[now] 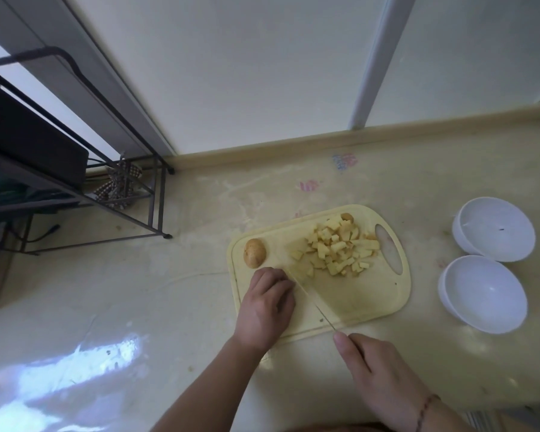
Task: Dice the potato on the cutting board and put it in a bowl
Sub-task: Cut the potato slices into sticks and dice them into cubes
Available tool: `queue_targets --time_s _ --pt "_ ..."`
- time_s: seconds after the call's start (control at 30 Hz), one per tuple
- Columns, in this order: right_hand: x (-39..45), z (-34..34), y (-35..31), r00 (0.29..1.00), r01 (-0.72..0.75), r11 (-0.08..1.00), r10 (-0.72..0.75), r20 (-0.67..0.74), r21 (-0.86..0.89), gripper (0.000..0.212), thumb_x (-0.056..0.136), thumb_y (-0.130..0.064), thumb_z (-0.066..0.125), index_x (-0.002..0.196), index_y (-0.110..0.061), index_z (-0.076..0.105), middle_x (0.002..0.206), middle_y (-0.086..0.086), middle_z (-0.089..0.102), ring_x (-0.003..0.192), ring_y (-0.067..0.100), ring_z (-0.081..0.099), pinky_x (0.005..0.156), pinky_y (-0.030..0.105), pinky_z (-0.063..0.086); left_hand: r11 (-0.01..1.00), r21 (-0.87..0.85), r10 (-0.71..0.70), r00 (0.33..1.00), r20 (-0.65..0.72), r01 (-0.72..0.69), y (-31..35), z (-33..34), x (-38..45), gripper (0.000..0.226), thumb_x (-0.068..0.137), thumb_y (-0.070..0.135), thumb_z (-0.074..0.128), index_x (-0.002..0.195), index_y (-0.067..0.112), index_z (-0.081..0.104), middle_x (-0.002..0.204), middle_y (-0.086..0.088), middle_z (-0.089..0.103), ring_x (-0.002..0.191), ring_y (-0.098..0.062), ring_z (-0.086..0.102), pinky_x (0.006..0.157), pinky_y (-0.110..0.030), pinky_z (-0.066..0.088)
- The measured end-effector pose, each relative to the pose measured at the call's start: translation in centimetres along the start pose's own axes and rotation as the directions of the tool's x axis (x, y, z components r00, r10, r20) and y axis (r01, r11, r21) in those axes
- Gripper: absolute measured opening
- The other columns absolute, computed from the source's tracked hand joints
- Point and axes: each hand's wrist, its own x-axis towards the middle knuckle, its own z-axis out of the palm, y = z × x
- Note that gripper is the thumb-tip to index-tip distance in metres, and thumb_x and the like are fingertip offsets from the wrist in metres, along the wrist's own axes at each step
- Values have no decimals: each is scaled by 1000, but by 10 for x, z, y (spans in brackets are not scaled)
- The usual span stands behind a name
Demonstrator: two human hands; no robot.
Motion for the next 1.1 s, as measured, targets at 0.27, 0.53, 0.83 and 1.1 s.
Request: queue_targets --time_s 0.27,0.53,0.83,1.1 --pt "-16 4 14 998 -60 998 60 29 -18 51 79 -70 26 58 -26 42 60 -21 61 59 2 55 59 23 38 999 -45 -26 1000 -5 26 2 -2 2 17 79 -3 78 93 5 77 102 -3 68 102 -23 62 93 -27 49" --pt "-9 11 16 996 -75 994 79 40 -84 76 69 -85 5 63 -22 47 62 3 61 66 9 60 67 29 44 1000 -12 0 1000 -11 0 3 -1 2 17 77 -2 80 92 5 76 100 -3 68 96 -21 59 91 -19 46" --pt "1 7 7 998 -29 995 23 -59 -97 55 82 -65 16 59 -24 45 55 -3 52 56 6 50 57 26 36 999 47 15 1000 -12 -15 5 -1 0 8 81 2 77 88 5 75 98 -3 67 90 -22 57 82 -26 51" --pt "-10 10 13 999 -26 999 24 -48 -34 66 85 -74 23 58 -17 43 51 1 51 52 10 49 58 23 40 1000 10 -27 999 -44 28 3 -9 -8 8 80 -2 76 87 2 74 95 -6 64 93 -21 58 86 -24 49"
